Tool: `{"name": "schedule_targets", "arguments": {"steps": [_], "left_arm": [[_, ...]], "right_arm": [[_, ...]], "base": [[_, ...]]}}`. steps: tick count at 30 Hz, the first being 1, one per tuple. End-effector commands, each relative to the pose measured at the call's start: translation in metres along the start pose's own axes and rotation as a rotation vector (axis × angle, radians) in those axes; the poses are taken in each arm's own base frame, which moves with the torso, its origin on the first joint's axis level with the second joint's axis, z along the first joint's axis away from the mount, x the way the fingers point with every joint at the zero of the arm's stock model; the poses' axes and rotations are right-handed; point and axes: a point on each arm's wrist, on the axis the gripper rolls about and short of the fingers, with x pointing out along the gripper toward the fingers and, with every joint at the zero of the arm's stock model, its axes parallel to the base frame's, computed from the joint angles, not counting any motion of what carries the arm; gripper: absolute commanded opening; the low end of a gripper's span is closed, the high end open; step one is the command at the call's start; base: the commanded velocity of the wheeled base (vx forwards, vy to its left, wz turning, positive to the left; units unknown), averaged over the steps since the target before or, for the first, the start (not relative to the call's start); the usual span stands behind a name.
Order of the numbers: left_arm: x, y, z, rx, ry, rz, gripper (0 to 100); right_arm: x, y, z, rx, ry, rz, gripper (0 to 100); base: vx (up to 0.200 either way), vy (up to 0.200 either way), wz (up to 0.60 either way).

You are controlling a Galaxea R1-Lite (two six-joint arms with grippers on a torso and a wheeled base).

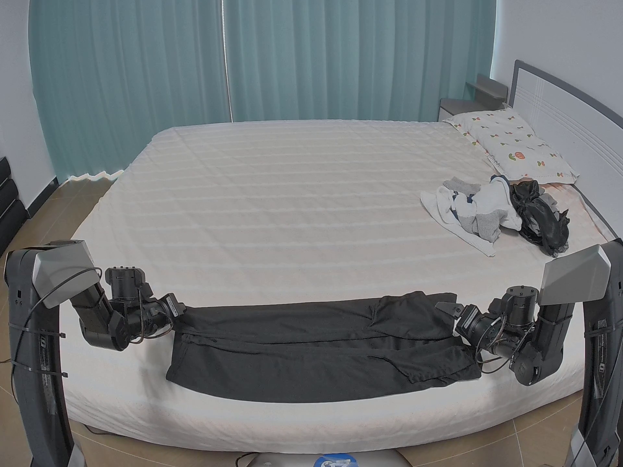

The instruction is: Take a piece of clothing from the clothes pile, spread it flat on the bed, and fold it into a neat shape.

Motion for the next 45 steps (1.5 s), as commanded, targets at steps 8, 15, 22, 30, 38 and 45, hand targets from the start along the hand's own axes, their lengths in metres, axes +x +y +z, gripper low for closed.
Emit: {"name": "schedule_targets", "arguments": {"steps": [8,15,22,30,38,45], "left_arm": [[0.004,0.004,0.003,-0.007,-0.022,0.022,0],[0.005,0.004,0.006,-0.005,-0.031,0.019,0],[0.004,0.004,0.007,-0.009,-0.035,0.019,100],[-0.010,-0.003,0.010,-0.031,-0.031,0.014,100],[-0.034,-0.021,0.005,-0.007,0.102,0.057,100],[-0.037,-0.035,-0.001,0.009,0.150,0.084,100]], "right_arm": [[-0.002,-0.001,0.002,-0.003,-0.015,0.008,100],[-0.002,-0.001,0.002,-0.003,-0.015,0.008,100],[-0.002,-0.001,0.001,-0.002,-0.014,0.007,100],[-0.003,-0.002,0.001,-0.002,-0.012,0.004,100],[-0.003,-0.002,0.000,0.000,-0.009,0.001,100],[-0.003,-0.002,0.000,-0.001,-0.009,0.001,100]], "base": [[0.000,0.000,0.00],[0.000,0.000,0.00],[0.000,0.000,0.00],[0.000,0.000,0.00],[0.000,0.000,0.00],[0.000,0.000,0.00]]}}
